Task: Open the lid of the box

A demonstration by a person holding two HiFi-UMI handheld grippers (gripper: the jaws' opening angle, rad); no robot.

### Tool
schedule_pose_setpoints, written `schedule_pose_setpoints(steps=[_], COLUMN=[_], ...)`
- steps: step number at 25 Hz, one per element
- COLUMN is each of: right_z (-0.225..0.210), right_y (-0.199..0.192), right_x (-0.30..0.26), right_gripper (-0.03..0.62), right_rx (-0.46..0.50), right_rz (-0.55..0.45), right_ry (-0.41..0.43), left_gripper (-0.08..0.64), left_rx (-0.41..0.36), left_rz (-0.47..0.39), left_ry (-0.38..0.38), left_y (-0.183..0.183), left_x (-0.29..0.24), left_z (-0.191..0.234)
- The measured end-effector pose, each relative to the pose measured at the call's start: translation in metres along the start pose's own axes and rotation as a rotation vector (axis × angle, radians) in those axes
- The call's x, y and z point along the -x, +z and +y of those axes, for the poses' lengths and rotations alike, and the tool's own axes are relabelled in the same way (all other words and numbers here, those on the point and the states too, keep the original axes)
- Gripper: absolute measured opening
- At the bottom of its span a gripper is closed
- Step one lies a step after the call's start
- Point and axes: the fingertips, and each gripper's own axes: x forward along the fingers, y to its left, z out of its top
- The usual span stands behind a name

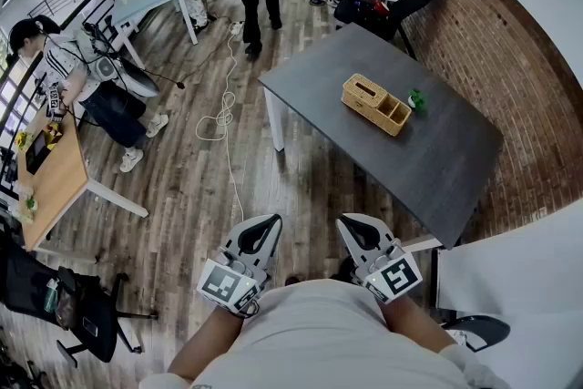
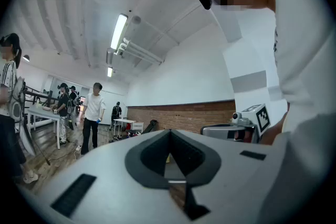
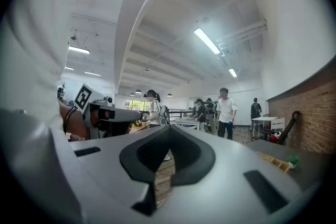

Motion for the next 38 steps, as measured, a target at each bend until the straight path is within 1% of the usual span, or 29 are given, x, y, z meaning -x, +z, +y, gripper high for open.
schedule_pose_setpoints(steps=[7,24,30,38], right_z=[0.008,0.018,0.012,-0.011], right_y=[0.0,0.007,0.001,-0.004], right_x=[0.002,-0.009,-0.011,-0.013], right_gripper=[0.003,0.005,0.005,0.006], right_rx=[0.001,0.002,-0.016,-0.011], right_rz=[0.002,-0.016,-0.003,0.006], right_ry=[0.01,0.038,0.023,-0.002], left_gripper=[0.011,0.011,0.011,0.011], left_rx=[0.006,-0.006,0.003,0.006], left_rz=[-0.005,-0.016,-0.01,0.004], left_ry=[0.009,0.01,0.002,-0.024], left_y=[0.0,0.004,0.0,-0.004], left_x=[0.008,0.015,0.008,-0.019], left_z=[-0.001,0.004,0.007,0.007])
